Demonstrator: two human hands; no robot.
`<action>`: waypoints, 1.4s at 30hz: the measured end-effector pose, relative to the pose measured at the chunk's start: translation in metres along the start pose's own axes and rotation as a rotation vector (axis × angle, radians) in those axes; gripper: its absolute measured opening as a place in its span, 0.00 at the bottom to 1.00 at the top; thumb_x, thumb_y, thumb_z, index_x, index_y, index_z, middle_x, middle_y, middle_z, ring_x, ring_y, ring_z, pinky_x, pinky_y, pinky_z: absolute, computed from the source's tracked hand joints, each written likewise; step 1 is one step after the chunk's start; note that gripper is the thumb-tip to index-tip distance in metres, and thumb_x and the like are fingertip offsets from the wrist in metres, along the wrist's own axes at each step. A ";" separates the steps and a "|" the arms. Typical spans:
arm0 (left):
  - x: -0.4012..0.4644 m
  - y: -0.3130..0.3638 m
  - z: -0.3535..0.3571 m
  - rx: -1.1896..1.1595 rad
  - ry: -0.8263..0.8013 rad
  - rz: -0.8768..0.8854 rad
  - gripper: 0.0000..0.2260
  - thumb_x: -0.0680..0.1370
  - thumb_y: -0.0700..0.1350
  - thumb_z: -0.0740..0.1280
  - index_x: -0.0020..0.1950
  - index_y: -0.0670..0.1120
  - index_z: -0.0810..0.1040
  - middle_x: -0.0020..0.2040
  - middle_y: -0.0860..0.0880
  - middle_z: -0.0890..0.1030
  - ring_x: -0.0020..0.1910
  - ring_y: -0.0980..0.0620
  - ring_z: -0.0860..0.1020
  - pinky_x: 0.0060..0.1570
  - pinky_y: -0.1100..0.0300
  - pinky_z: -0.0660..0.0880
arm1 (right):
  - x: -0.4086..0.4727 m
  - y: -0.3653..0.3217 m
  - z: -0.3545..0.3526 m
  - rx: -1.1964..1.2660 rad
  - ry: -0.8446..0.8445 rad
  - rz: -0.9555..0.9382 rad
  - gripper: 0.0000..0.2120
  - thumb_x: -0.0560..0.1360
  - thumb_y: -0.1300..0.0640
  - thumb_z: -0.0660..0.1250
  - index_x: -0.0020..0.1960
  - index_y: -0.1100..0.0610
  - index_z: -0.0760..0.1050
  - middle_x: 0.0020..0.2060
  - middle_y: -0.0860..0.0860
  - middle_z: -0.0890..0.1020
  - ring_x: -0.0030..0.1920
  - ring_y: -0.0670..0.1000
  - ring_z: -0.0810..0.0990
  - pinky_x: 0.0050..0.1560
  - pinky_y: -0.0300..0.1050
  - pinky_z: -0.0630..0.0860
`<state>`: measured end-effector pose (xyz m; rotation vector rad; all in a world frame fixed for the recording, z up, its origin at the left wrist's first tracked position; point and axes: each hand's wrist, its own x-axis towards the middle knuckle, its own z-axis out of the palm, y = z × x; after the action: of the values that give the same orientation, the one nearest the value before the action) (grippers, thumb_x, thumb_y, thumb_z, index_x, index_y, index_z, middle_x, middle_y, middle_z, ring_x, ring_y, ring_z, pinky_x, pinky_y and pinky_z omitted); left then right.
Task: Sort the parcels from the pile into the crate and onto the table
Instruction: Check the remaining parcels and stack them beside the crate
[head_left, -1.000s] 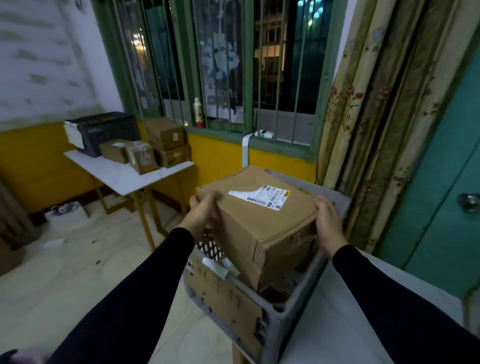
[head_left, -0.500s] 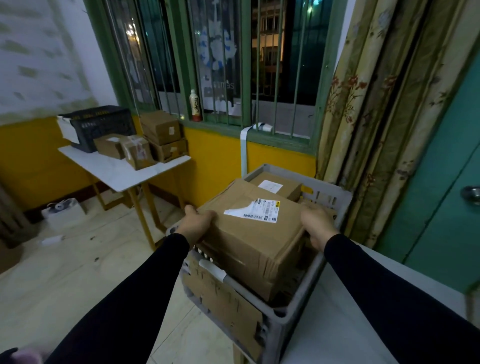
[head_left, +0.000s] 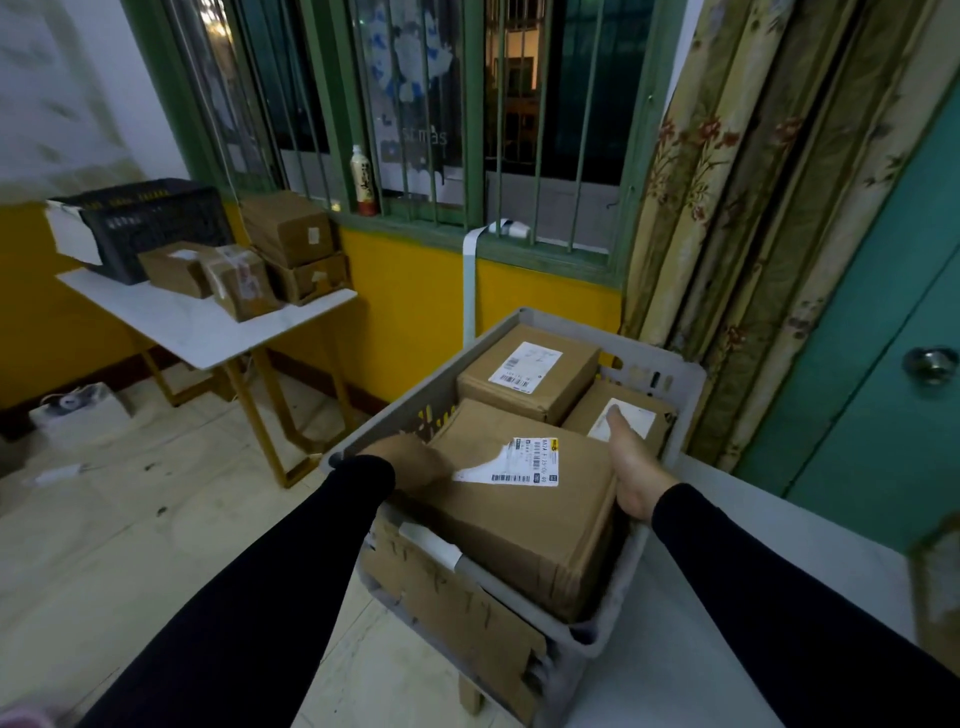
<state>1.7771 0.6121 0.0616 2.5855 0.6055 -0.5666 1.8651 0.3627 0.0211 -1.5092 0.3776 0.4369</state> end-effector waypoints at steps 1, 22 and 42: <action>0.005 -0.001 0.003 0.014 -0.013 0.010 0.22 0.86 0.53 0.53 0.76 0.42 0.68 0.75 0.40 0.70 0.74 0.42 0.68 0.73 0.51 0.62 | -0.002 0.002 0.001 -0.047 0.010 0.004 0.30 0.82 0.32 0.50 0.71 0.52 0.70 0.53 0.58 0.85 0.51 0.57 0.84 0.62 0.52 0.78; -0.006 0.073 -0.026 -0.068 0.213 0.399 0.23 0.85 0.57 0.55 0.75 0.45 0.70 0.74 0.43 0.72 0.69 0.43 0.72 0.62 0.56 0.68 | -0.057 -0.031 -0.049 -0.165 0.227 -0.398 0.18 0.85 0.41 0.51 0.60 0.51 0.73 0.49 0.47 0.80 0.50 0.51 0.78 0.55 0.48 0.73; -0.106 0.334 0.149 -0.185 -0.202 0.963 0.24 0.85 0.57 0.55 0.73 0.42 0.70 0.73 0.41 0.73 0.71 0.42 0.71 0.68 0.53 0.67 | -0.208 0.074 -0.312 -0.051 0.849 -0.213 0.23 0.84 0.41 0.55 0.70 0.55 0.74 0.65 0.54 0.79 0.62 0.57 0.77 0.69 0.57 0.73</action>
<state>1.8117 0.2337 0.0900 2.2395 -0.6139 -0.3881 1.6573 0.0435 0.0512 -1.7119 0.8547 -0.3945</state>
